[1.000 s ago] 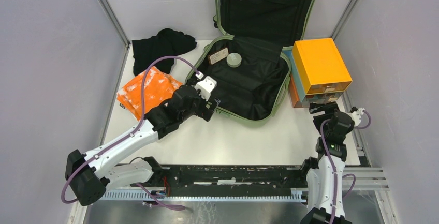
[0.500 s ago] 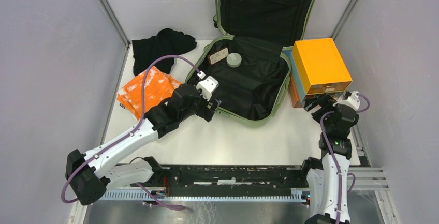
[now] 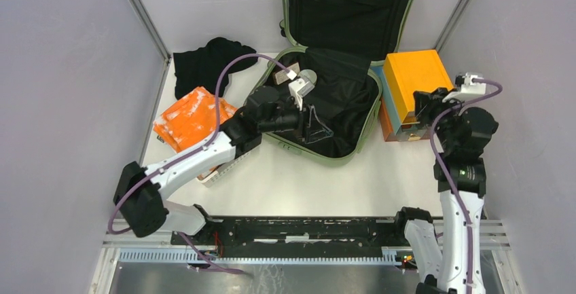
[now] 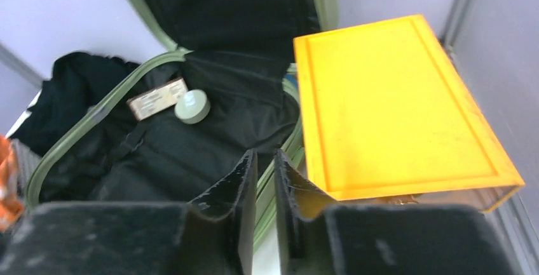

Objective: Open, take out, and arrange the luggage
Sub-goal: Open the drawer in the storage box.

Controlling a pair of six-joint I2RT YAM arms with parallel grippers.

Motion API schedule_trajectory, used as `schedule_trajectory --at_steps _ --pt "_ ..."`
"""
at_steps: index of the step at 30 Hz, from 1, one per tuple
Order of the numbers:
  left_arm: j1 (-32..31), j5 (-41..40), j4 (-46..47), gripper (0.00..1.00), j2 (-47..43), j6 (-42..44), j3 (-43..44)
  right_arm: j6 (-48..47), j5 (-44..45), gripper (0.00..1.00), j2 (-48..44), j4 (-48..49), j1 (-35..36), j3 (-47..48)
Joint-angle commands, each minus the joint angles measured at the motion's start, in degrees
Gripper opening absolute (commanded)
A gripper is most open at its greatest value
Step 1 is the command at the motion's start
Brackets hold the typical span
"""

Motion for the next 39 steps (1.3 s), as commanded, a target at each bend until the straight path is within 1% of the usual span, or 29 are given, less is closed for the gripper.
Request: schedule_trajectory --at_steps 1,3,5,7,9,12,16,19,20,26,29,39 --pt "-0.47 6.25 6.34 0.55 2.27 -5.59 3.62 -3.58 12.12 0.13 2.02 -7.38 1.04 1.26" --pt "-0.47 3.91 1.86 0.53 1.86 -1.54 4.58 -2.55 15.48 0.01 1.06 -9.0 1.18 -0.08" --pt "-0.43 1.45 -3.91 0.52 1.53 3.18 6.21 -1.01 17.02 0.0 2.51 -12.16 1.17 -0.21" --pt "-0.42 -0.88 -9.68 0.5 1.39 8.12 7.98 0.96 16.44 0.0 3.94 -13.99 1.18 -1.08" --pt "-0.41 -4.02 -14.45 0.47 1.19 12.59 8.95 4.26 15.5 0.0 4.27 -13.37 1.18 -3.31" --pt "-0.43 -8.96 -18.51 0.45 -0.01 17.74 8.1 9.16 16.66 0.0 5.3 -11.79 1.23 -5.46" --pt "-0.41 -13.7 -17.28 0.45 -3.25 20.04 3.72 14.37 17.96 0.0 8.23 -9.83 1.18 -6.56" --pt "-0.46 -16.8 -17.55 0.45 -4.43 21.41 2.34 17.15 18.04 0.0 8.35 -6.58 1.23 -8.27" --pt "-0.43 -17.54 -17.74 0.45 -4.62 22.3 2.11 18.03 19.6 0.0 8.22 -5.52 1.23 -8.9" --pt "-0.43 -17.92 -18.21 0.45 -5.31 22.97 2.16 22.27 21.2 0.0 9.56 -4.6 1.2 -10.77" --pt "-0.39 -18.36 -18.24 0.45 -5.93 23.17 2.03 23.76 22.27 0.0 8.7 -2.68 1.18 -12.59" --pt "-0.39 -18.3 -18.19 0.45 -6.18 23.04 1.98 26.47 25.02 0.01 9.76 -1.02 1.19 -13.59"
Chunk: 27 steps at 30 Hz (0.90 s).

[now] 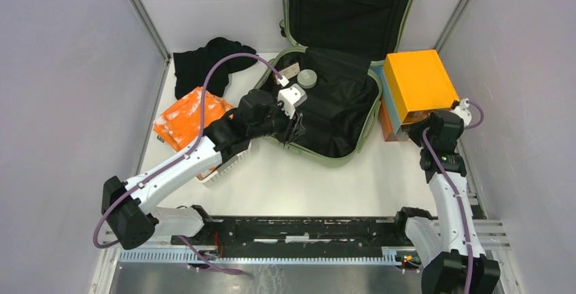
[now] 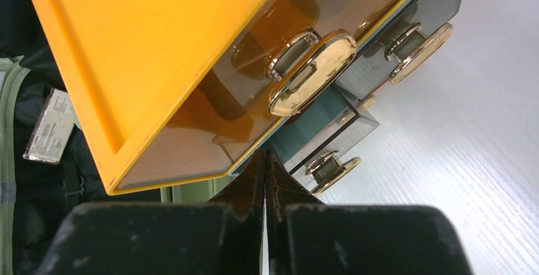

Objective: Open, take out, and arrange the luggage
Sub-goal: Open the drawer in the storage box.

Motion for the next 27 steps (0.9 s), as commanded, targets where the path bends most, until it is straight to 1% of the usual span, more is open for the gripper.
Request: schedule_trajectory --at_steps 1,8,10,11,12,15,16,19,24,27 --pt "-0.21 -0.69 1.65 0.45 -1.54 2.36 -0.18 2.75 2.75 0.01 0.52 2.9 0.27 -0.42" --pt "-0.22 -1.11 1.54 0.46 -1.44 2.36 -0.19 4.95 2.32 0.06 2.84 2.29 0.24 -0.6" --pt "-0.21 -1.23 1.55 0.46 -1.41 2.35 -0.2 5.48 2.48 0.16 2.74 2.18 0.32 -0.78" --pt "-0.17 -1.21 1.56 0.46 -1.45 2.36 -0.16 5.61 2.73 0.18 2.51 1.98 0.3 -0.72" --pt "-0.25 -1.26 1.52 0.46 -1.39 2.35 -0.2 5.73 3.04 0.22 2.07 2.05 0.27 -0.78" --pt "-0.17 -1.22 1.57 0.46 -1.37 2.36 -0.2 5.89 3.57 0.24 1.34 1.89 0.29 -0.55" --pt "-0.2 -1.15 1.54 0.46 -1.37 2.4 -0.2 5.89 3.77 0.28 1.2 1.68 0.29 -0.36" --pt "-0.22 -1.15 1.59 0.46 -1.37 2.32 -0.14 5.86 3.9 0.3 1.01 1.33 0.27 0.01" --pt "-0.17 -1.21 1.5 0.46 -1.37 2.27 -0.2 6.49 3.94 0.44 0.66 0.62 0.27 0.01" --pt "-0.19 -1.21 1.47 0.46 -1.41 2.29 -0.2 7.02 3.81 0.45 0.25 0.38 0.29 -0.26"
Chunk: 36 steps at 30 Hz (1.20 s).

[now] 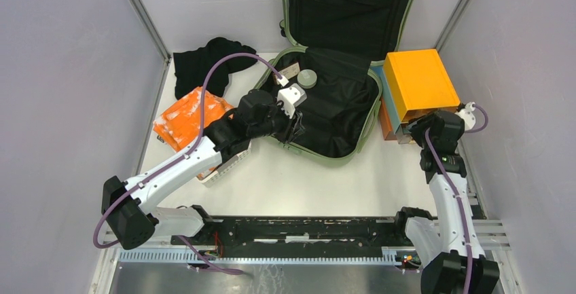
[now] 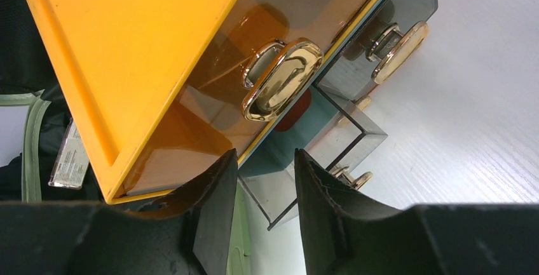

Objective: Open, take out, and arrange the luggage
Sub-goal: Open the drawer in the storage box.

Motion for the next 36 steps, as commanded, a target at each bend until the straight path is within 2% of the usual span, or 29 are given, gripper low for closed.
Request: schedule_trajectory --at_steps 1,11,18,25,36 --pt "-0.18 -0.46 1.52 0.46 -1.37 2.32 -0.2 0.87 0.91 0.44 0.1 -0.73 0.29 0.29" --pt "-0.21 -0.08 1.53 0.46 -1.35 2.24 -0.11 -1.55 4.63 0.23 -2.22 -4.57 0.2 2.43" --pt "-0.17 -0.44 1.5 0.46 -1.55 2.27 -0.16 -1.63 3.09 0.22 -4.83 -5.46 0.19 0.65" --pt "-0.16 -0.06 1.54 0.46 -1.63 2.28 -0.11 -2.44 5.25 0.22 -7.31 -9.76 0.14 3.59" --pt "-0.16 -0.44 1.52 0.46 -2.14 2.32 -0.12 0.97 2.54 0.28 -9.08 -8.93 0.02 1.13"
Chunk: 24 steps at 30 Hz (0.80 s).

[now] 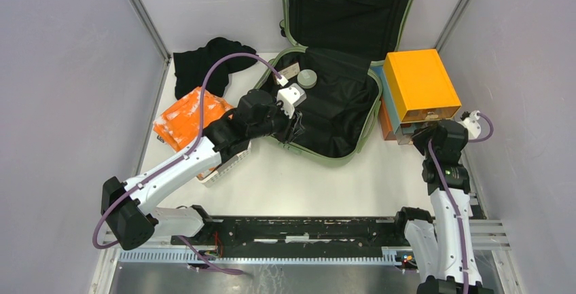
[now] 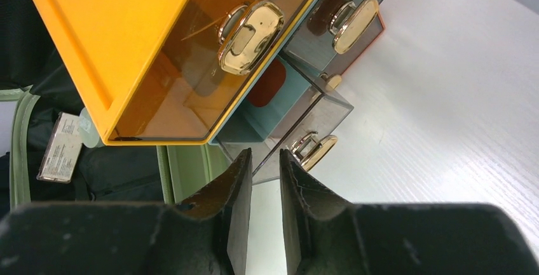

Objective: Open, take out, and arrange the luggage
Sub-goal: Open the drawer in the storage box.

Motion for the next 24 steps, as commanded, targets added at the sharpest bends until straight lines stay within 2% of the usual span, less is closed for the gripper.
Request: schedule_trajectory --at_steps 1,17,24 --pt "-0.17 -0.48 1.52 0.46 -1.82 2.35 -0.17 2.41 -0.52 0.28 0.11 1.54 0.02 -0.3" --pt "-0.19 -1.39 1.26 0.47 -1.72 2.76 -0.18 6.41 -0.16 0.29 3.0 6.2 -0.48 -3.98" --pt "-0.19 -1.45 1.24 0.46 -1.85 2.8 -0.09 8.19 -0.05 0.21 0.84 5.19 -0.85 -4.86"
